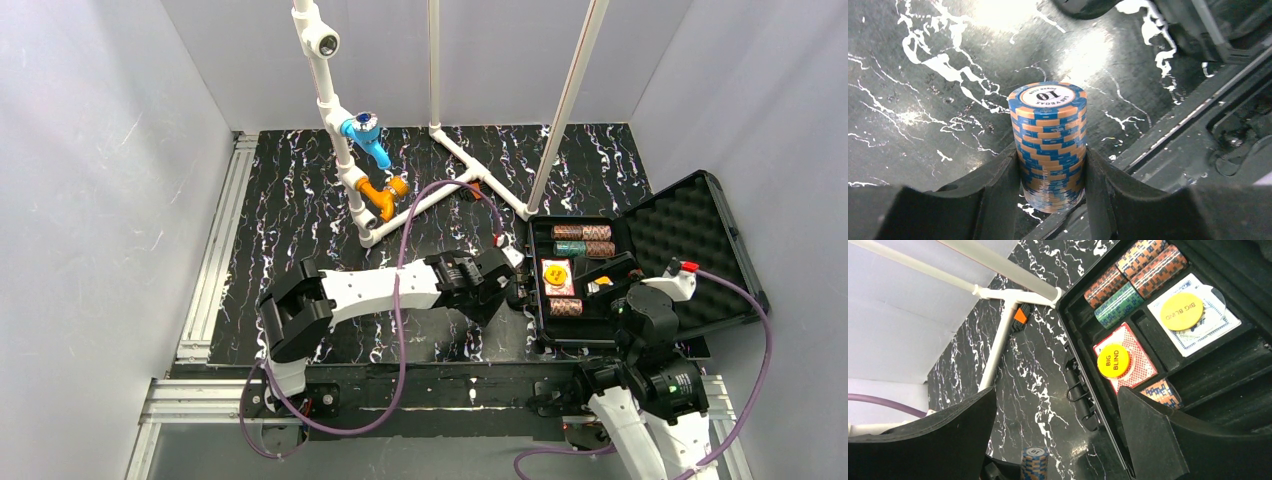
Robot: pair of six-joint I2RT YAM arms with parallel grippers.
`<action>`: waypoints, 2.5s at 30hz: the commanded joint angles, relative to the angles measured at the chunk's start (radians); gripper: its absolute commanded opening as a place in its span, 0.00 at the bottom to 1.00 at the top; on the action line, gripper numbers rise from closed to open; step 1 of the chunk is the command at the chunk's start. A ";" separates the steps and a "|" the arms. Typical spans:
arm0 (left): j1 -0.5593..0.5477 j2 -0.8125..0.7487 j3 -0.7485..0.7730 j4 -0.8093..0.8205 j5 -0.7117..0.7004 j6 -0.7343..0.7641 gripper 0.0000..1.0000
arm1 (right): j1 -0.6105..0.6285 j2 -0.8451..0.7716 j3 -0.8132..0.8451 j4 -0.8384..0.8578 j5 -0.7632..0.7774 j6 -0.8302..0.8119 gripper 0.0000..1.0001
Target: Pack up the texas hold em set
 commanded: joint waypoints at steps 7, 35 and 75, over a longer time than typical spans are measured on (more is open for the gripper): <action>-0.021 -0.145 0.005 0.083 0.059 0.059 0.00 | -0.001 0.026 -0.014 0.027 -0.095 0.047 0.97; -0.020 -0.294 0.011 0.212 0.282 0.080 0.00 | -0.001 0.039 -0.106 0.322 -0.611 0.080 0.81; -0.020 -0.266 0.055 0.224 0.223 0.132 0.00 | -0.001 0.114 -0.112 0.320 -0.829 0.065 0.66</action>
